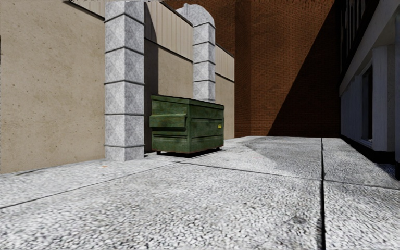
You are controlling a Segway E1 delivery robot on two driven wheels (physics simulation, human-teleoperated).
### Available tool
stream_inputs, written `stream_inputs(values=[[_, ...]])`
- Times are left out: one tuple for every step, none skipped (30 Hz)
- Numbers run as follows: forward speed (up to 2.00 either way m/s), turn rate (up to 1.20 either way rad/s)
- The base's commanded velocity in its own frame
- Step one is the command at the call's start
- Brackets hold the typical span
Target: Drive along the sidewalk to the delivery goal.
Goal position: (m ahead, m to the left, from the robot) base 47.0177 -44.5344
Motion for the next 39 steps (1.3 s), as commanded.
stream_inputs(values=[[0.0,-0.7],[0.0,-0.7],[0.0,-0.7],[0.0,-0.7],[0.0,-0.7],[0.0,-0.7],[0.0,-0.7],[0.0,-0.7],[0.0,-0.7],[0.0,-0.7],[0.0,-0.7],[0.0,-0.7],[0.0,-0.7],[0.0,-0.7],[0.0,-0.7],[0.0,-0.7],[0.0,-0.7],[0.0,-0.7],[0.0,-0.7],[0.0,-0.7],[0.0,-0.7],[0.0,-0.7],[0.0,-0.7],[0.0,-0.7],[0.0,-0.7],[0.0,-0.7],[0.0,-0.7],[0.0,-0.7],[0.0,-0.7],[0.0,-0.7],[0.0,-0.7],[0.0,-0.7],[0.0,-0.7],[0.0,-0.7],[0.0,-0.7],[0.0,-0.7],[0.0,-0.7],[0.0,-0.7],[0.0,-0.7]])
